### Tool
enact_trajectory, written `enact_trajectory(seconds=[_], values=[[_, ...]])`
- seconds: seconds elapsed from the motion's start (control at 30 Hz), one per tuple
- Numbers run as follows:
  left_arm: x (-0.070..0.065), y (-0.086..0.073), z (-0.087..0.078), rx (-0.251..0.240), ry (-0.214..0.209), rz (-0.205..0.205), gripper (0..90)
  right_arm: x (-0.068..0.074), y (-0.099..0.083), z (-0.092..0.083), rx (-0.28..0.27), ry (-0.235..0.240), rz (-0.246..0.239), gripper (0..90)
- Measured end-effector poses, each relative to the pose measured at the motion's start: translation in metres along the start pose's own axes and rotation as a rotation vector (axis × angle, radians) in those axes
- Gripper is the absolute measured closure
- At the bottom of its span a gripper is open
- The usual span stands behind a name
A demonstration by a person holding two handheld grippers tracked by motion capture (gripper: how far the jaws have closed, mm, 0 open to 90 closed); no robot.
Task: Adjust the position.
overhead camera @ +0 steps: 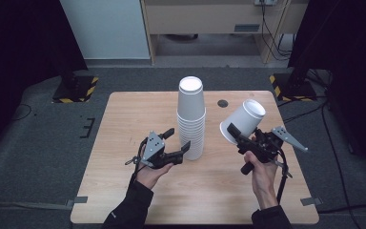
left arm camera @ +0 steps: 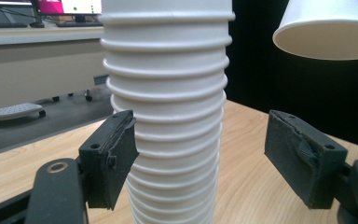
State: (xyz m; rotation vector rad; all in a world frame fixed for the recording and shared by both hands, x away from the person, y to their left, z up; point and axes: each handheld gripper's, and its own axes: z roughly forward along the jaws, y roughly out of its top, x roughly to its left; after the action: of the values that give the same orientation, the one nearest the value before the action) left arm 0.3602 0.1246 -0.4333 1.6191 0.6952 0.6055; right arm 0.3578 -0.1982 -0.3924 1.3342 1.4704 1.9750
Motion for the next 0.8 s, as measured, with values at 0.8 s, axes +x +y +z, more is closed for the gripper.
enact_trajectory(seconds=[0.8], values=[[-0.021,-0.012,0.006,-0.03,-0.049,-0.005,24.4,-0.015,-0.021,-0.024,-0.026,-0.027,0.122,14.4]])
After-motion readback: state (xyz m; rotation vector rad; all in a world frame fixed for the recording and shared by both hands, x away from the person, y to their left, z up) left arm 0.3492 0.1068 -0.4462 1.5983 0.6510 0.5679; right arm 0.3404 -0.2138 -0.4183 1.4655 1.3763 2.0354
